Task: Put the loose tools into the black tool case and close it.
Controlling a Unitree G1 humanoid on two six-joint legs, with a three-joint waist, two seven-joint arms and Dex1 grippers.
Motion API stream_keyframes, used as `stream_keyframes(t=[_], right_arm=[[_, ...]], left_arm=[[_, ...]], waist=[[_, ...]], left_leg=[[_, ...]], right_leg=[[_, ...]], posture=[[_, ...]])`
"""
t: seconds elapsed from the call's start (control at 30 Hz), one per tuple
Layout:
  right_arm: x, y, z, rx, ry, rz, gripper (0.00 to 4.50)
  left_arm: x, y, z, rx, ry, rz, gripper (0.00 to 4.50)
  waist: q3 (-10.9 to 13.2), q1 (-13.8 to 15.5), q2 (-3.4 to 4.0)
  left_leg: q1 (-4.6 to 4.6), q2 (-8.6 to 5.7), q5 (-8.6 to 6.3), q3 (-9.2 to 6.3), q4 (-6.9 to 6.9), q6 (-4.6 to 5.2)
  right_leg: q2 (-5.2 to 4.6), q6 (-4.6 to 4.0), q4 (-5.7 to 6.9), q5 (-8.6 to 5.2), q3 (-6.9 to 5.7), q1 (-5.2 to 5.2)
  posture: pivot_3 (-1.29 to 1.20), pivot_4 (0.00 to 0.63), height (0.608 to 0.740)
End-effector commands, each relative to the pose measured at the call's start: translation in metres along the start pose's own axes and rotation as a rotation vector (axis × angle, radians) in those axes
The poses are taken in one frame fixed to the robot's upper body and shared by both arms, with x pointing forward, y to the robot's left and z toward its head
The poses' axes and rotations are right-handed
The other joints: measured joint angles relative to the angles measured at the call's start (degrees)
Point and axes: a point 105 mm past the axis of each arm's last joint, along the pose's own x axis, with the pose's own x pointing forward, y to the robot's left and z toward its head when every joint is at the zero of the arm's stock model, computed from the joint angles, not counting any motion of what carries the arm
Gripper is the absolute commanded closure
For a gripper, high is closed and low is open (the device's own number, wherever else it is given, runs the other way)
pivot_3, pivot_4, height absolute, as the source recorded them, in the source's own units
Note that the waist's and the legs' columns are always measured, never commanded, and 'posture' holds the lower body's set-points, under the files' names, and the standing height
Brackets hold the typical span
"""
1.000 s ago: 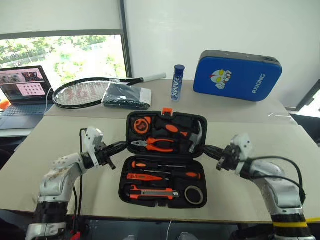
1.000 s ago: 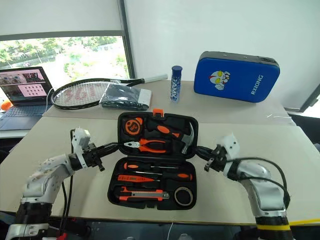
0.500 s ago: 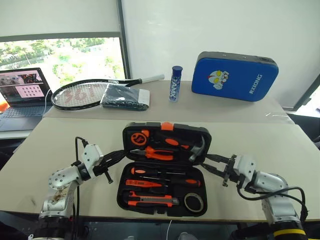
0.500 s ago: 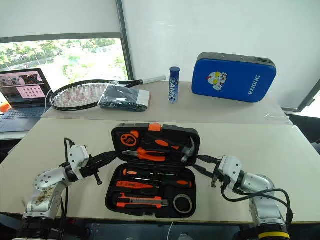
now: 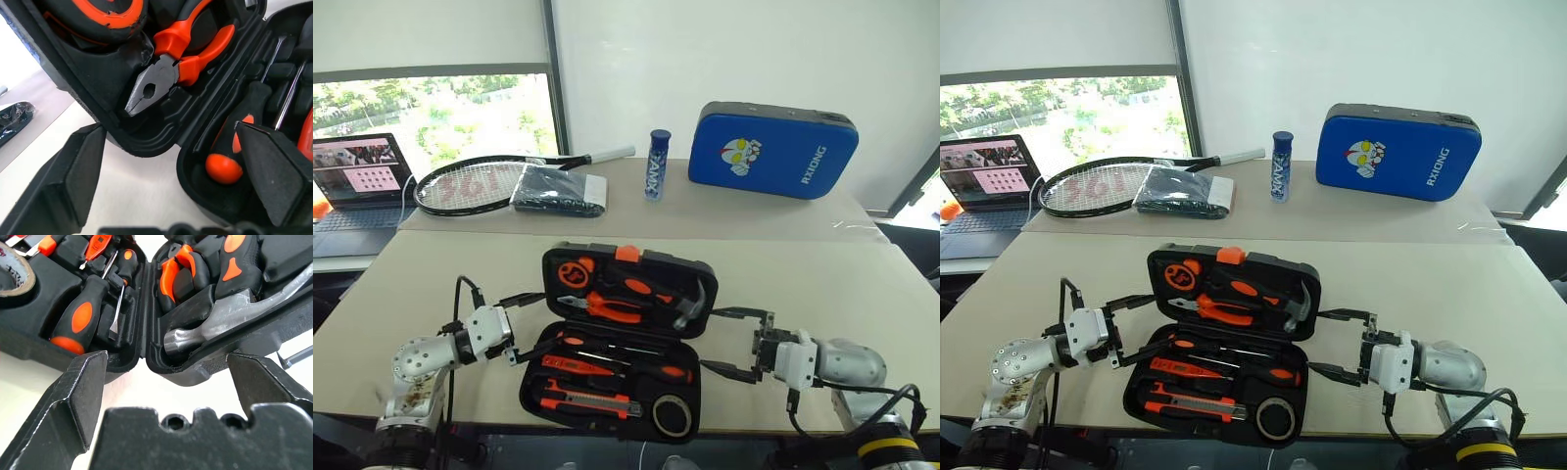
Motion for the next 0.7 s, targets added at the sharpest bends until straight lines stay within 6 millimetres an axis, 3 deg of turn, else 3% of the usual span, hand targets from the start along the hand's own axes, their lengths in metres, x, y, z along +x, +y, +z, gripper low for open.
stream_keyframes(t=[0.03, 0.17, 0.43, 0.6, 0.7], right_arm=[[0.006, 0.001, 0.011, -0.143, -0.06, 0.054, 0.0], [-0.001, 0.006, 0.009, -0.194, -0.052, 0.086, 0.0], [-0.019, 0.018, 0.009, -0.223, -0.032, 0.175, 0.0], [-0.03, 0.02, 0.002, -0.189, 0.021, 0.176, 0.0], [-0.036, 0.024, -0.003, -0.085, 0.068, 0.179, 0.0]], left_arm=[[0.009, -0.013, 0.016, 0.13, -0.063, -0.116, 0.23], [0.002, -0.017, 0.013, 0.136, -0.046, -0.135, 0.23], [-0.034, -0.005, 0.01, 0.103, 0.07, -0.189, 0.23], [-0.057, -0.002, 0.003, -0.019, 0.159, -0.19, 0.23], [-0.068, -0.004, -0.003, -0.074, 0.216, -0.195, 0.23]], waist=[[0.0, 0.0, 0.0], [0.0, 0.0, 0.0], [0.0, 0.0, 0.0], [0.0, -0.2, -0.01], [0.0, -0.2, -0.01]], left_leg=[[0.01, 0.0, 0.0, 0.01, 0.0, 0.0], [0.13, 0.06, -0.01, 0.01, -0.01, 0.01], [0.87, 0.12, -0.04, 0.08, -0.07, 0.07], [1.2, 0.21, -0.05, 0.25, -0.12, 0.09], [1.24, 0.22, -0.05, 0.29, -0.12, 0.09]], right_leg=[[0.0, 0.0, 0.0, 0.0, 0.01, 0.0], [-0.02, 0.0, -0.01, 0.0, 0.03, 0.11], [-0.04, 0.0, -0.18, -0.01, 0.05, 0.96], [-0.03, -0.06, -0.16, -0.06, 0.13, 1.17], [-0.03, -0.09, -0.11, -0.08, 0.15, 1.16]], posture=[[0.0, 0.15, 0.74], [0.0, 0.15, 0.74], [0.0, 0.15, 0.74], [0.0, 0.15, 0.74], [0.0, 0.15, 0.74]])
